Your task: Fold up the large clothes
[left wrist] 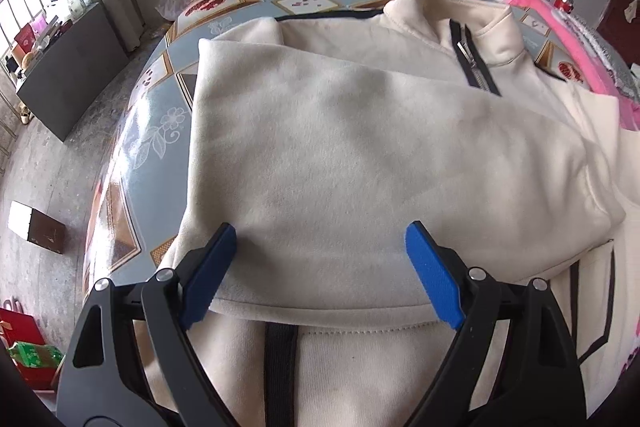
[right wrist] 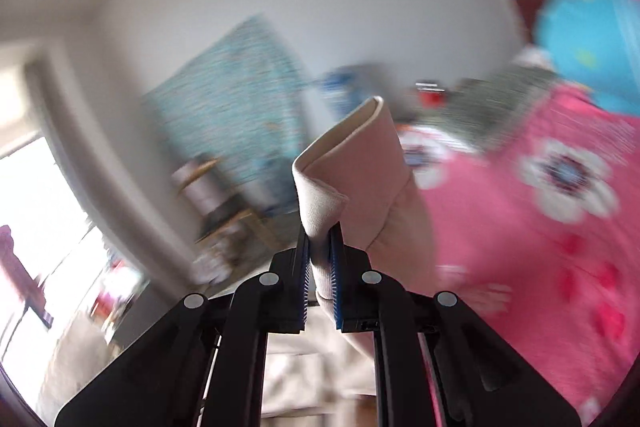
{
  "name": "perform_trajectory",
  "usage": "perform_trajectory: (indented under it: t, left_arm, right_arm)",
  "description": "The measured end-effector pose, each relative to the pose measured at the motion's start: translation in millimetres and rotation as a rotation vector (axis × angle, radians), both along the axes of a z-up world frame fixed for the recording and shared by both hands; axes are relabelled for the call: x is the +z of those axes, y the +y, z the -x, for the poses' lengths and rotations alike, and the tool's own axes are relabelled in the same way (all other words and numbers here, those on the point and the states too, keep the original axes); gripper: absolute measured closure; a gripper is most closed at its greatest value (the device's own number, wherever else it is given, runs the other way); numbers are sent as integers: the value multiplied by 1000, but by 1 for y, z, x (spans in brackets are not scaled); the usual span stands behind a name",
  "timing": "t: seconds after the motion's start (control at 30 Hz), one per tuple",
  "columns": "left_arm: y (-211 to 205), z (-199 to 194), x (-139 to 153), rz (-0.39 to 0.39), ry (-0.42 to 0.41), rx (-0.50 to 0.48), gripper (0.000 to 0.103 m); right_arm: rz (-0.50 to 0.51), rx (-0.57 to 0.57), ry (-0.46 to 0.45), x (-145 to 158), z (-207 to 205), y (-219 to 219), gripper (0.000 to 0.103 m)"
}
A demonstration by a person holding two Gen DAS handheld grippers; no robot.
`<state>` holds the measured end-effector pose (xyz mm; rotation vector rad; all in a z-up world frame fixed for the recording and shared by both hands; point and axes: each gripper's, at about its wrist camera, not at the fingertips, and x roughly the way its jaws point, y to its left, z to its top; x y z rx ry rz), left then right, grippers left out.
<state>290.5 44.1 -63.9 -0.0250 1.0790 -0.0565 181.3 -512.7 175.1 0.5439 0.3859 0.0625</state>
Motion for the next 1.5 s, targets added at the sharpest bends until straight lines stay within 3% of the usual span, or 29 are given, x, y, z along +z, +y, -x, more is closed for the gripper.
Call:
perform_trajectory:
  t: [0.1,0.23,0.37,0.47,0.57,0.67,0.73,0.87,0.93,1.1,1.17,1.2,1.27,1.37,1.5]
  left_arm:
    - [8,6,8,9,-18,-4,22]
    - [23,18,17,58,-20,-14,34]
    - [30,33,27,91,-27,-53,44]
    - [35,39,30,130,-25,-77,50]
    - [39,41,33,176,-18,-86,52]
    - [39,37,34,220,-20,-101,52]
    - [37,29,32,244,-10,-101,52]
    - [29,3,21,331,31,-79,54]
    - [25,-14,9,323,67,-50,65]
    - [15,-33,-2,293,92,-30,72]
    - [7,-35,-1,231,86,-32,81]
    - [3,-35,-2,206,86,-48,90]
    - [-5,-34,1,184,82,-95,96]
    - [-8,-30,24,177,10,-133,97]
    - [11,-17,90,225,-160,-106,97]
  right_arm:
    - [21,163,-27,12,-23,67,93]
    - [63,378,15,-10,-65,171,93]
    - [97,537,168,-77,-96,256,91]
    - [154,664,408,-162,-123,313,76]
    - [243,740,548,-212,-126,340,73]
    - [199,773,533,-215,-111,327,69]
    - [160,747,472,-203,-98,301,51]
    - [199,656,409,-189,-56,257,49]
    - [258,611,420,-192,-31,243,49]
    - [409,465,471,-219,2,209,49]
    - [403,429,487,-230,6,197,49]
    - [371,407,495,-235,8,189,49]
    - [310,376,507,-239,12,177,49]
    - [245,311,524,-246,10,162,49]
    - [258,275,508,-242,12,161,49]
